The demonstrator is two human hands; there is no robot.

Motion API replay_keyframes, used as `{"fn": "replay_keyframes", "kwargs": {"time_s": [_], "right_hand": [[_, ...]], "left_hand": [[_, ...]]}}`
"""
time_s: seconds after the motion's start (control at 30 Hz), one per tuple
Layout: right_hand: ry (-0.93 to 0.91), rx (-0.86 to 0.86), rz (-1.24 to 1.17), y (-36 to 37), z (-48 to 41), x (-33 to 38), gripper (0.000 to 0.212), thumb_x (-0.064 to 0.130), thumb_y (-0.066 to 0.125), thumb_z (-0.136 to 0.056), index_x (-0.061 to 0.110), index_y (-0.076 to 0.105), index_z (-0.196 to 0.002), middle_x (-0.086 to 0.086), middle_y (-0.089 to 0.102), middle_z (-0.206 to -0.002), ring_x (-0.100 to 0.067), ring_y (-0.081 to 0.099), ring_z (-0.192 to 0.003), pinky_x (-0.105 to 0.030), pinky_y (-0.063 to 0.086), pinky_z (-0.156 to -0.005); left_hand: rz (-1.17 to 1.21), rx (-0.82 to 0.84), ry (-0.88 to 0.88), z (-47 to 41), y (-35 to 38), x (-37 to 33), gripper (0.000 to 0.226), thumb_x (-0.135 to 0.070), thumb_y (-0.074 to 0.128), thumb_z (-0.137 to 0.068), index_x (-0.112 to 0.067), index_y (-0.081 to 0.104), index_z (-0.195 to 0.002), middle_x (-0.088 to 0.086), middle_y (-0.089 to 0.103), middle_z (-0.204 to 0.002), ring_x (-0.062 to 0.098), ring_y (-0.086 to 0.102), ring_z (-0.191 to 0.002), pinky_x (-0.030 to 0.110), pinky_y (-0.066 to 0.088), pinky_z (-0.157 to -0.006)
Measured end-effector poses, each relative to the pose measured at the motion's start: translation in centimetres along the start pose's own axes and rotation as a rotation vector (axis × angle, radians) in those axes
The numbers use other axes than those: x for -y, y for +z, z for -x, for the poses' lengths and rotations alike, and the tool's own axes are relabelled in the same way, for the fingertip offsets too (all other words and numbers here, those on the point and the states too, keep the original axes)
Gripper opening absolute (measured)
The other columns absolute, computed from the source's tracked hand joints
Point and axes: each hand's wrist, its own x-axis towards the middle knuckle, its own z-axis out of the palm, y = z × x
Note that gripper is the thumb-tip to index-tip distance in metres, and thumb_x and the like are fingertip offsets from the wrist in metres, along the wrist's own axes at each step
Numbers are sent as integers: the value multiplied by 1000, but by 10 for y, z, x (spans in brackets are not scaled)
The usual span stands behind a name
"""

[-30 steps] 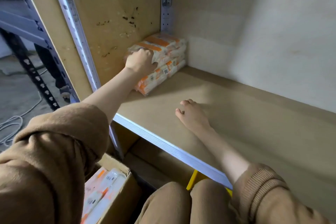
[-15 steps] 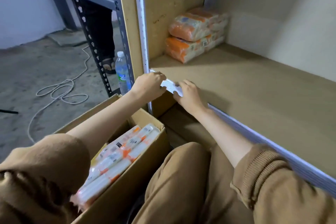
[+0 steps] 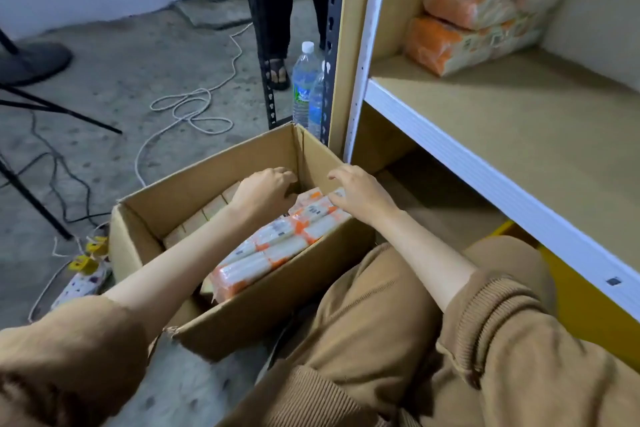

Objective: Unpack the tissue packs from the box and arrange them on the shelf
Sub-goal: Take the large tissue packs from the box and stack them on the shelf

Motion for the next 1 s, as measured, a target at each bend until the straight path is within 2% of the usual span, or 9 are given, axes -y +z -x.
{"fn": "replay_keyframes", "kwargs": {"time_s": [0.13, 0.3, 0.43, 0.5, 0.7, 0.8, 0.93, 1.0], "right_hand": [[-32, 84, 14, 18, -4, 8, 42, 18, 48, -94, 10, 44, -135, -7, 47, -140, -21, 44, -129, -32, 40, -103], [-35, 155, -5, 35, -11, 12, 44, 24, 51, -92, 10, 46, -134, -7, 49, -137, -22, 47, -125, -34, 41, -101], [-47, 233, -16, 43, -21, 12, 49, 23, 56, -89, 12, 45, -136, -7, 48, -140, -22, 44, -128, -37, 43, -105], [-61, 276, 2, 47, -27, 13, 54, 25, 60, -87, 12, 43, -137, -8, 47, -141, -22, 43, -129, -36, 41, -106], [-89, 391, 67, 56, -52, 15, 69, 29, 68, -81, 15, 36, -140, -7, 43, -141, -23, 42, -129, -35, 39, -103], [-132, 485, 149, 62, -68, 19, 75, 31, 73, -75, 13, 36, -137, -9, 40, -139, -25, 43, -126, -38, 42, -103], [-184, 627, 251, 65, -87, 28, 73, 29, 78, -69, 13, 42, -131, -10, 46, -129, -25, 47, -118, -37, 46, -96], [-204, 646, 271, 65, -91, 30, 70, 30, 78, -69, 13, 44, -128, -9, 50, -125, -24, 50, -114, -33, 45, -89]], "left_hand": [[51, 70, -67, 17, 23, 12, 41, -33, 49, -93, -16, 51, -131, 2, 54, -136, 24, 55, -119, 38, 51, -91], [106, 256, -136, 32, 55, 15, 65, -54, 57, -82, -16, 43, -133, 6, 54, -133, 25, 54, -118, 35, 48, -90], [227, 286, -188, 26, 58, 24, 61, -45, 59, -85, -15, 42, -135, 11, 53, -134, 27, 52, -120, 34, 45, -92], [282, 299, -213, 19, 56, 33, 62, -43, 57, -87, -14, 39, -139, 11, 50, -139, 28, 48, -126, 35, 41, -100], [372, 410, -241, 8, 59, 63, 68, -48, 46, -91, -15, 25, -147, 8, 33, -153, 26, 34, -140, 38, 29, -115], [365, 412, -223, 10, 62, 65, 73, -53, 46, -90, -15, 22, -148, 7, 33, -153, 25, 34, -139, 36, 29, -113], [335, 405, -205, 13, 66, 62, 96, -56, 64, -76, -15, 17, -148, 8, 37, -149, 26, 40, -134, 37, 35, -110], [310, 370, -193, 14, 67, 60, 95, -51, 69, -74, -14, 21, -147, 9, 44, -144, 25, 46, -127, 36, 41, -105]]}}
